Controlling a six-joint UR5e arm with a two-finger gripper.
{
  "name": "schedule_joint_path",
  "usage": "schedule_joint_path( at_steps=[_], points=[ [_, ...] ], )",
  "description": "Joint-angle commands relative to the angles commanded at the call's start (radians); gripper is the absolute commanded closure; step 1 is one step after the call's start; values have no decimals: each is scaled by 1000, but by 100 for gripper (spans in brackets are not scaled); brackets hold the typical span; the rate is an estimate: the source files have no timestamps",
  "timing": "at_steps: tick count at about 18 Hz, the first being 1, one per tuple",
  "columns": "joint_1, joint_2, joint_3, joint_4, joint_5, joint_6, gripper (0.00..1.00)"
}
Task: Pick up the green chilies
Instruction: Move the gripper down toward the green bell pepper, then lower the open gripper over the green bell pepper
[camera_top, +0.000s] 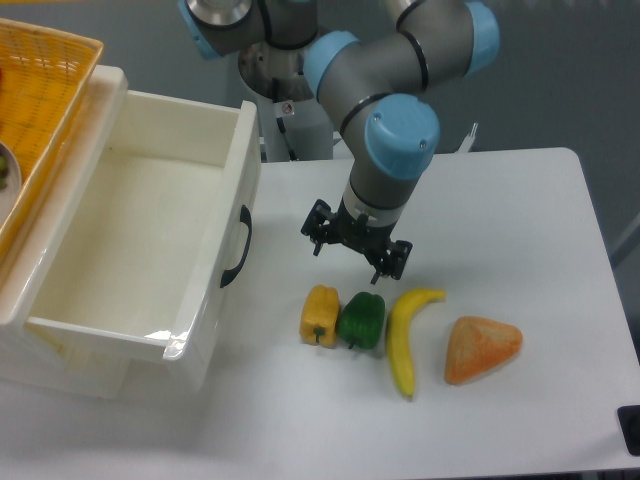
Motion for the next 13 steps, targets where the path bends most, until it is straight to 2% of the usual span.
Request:
schedule_joint_path(
  at_steps=[4, 7, 13],
  points=[
    [2, -31, 9, 3, 3, 2, 0],
    [2, -60, 8, 37, 63, 0, 0],
    [5, -117, 11, 89, 71, -2, 0]
  ],
)
